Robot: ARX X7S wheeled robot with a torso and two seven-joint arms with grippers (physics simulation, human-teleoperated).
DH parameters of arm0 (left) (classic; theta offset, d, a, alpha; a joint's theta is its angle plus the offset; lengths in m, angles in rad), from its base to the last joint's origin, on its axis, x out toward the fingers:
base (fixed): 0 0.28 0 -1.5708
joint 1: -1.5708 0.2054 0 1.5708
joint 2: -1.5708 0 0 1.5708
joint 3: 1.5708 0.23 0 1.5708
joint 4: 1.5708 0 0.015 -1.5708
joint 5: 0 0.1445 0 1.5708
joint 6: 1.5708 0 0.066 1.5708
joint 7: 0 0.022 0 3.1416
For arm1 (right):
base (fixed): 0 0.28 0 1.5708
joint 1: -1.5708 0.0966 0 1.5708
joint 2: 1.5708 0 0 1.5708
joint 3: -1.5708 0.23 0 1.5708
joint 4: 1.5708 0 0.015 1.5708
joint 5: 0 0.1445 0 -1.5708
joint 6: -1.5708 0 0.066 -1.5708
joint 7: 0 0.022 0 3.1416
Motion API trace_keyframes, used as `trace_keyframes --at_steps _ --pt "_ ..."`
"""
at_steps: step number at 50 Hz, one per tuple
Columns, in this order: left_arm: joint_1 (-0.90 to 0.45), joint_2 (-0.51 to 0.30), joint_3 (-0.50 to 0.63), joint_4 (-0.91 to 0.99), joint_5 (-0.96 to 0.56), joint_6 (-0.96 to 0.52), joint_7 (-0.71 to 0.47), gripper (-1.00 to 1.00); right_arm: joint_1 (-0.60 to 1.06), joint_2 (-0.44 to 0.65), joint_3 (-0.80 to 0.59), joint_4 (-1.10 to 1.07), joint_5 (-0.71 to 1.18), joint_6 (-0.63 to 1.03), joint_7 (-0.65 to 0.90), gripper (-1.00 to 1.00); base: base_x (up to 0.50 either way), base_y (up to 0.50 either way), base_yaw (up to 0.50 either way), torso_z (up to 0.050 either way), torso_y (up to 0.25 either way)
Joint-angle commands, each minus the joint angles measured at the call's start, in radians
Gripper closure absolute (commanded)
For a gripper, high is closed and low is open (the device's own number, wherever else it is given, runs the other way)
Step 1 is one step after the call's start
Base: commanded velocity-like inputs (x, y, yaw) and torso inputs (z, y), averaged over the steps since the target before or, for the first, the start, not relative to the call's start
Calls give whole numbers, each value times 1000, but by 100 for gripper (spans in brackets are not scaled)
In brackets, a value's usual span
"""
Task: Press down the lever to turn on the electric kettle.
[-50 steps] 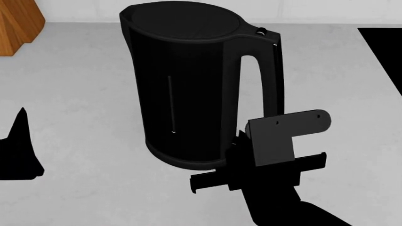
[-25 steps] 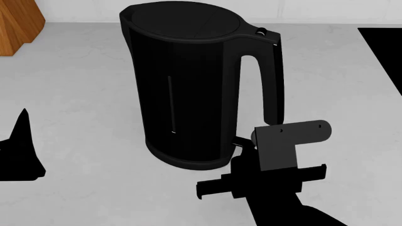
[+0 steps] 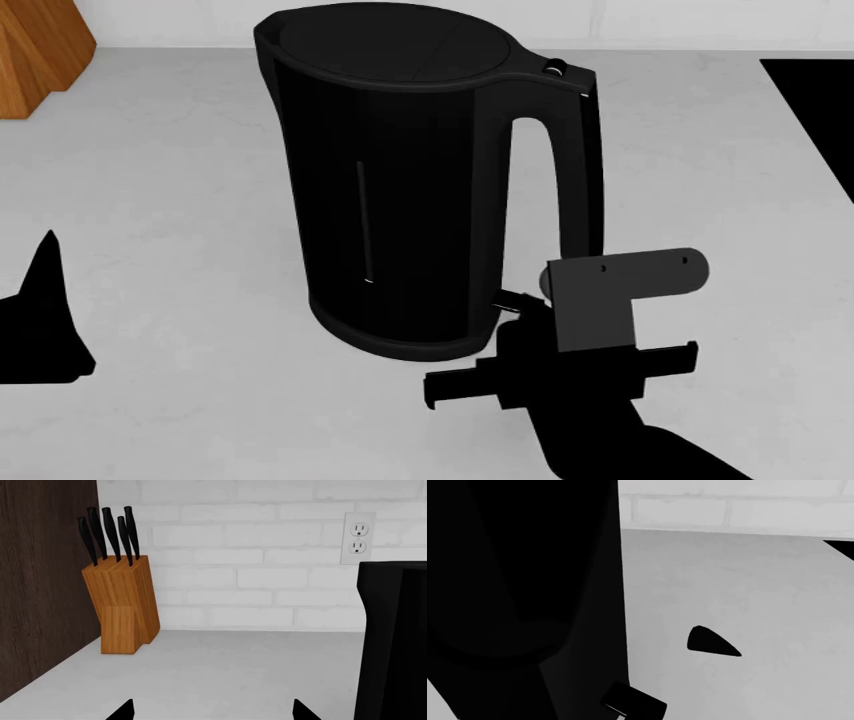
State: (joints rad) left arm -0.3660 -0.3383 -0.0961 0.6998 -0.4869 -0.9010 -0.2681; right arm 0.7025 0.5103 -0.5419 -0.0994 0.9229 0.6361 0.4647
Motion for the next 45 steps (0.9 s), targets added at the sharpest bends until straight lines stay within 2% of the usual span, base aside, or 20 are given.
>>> trace_keyframes --at_steps 1,17,45 --pt "-4 -3 8 -11 0 6 -2 -100 29 -35 -14 83 -31 -29 -34 100 0 0 0 0 0" --pt "1 -9 10 -23 -2 21 -1 -100 64 -86 -28 270 -82 -83 -87 100 0 0 0 0 0" --pt "3 -18 12 -10 -14 19 -15 -100 48 -68 -24 233 -58 -61 -69 100 6 1 4 -1 0"
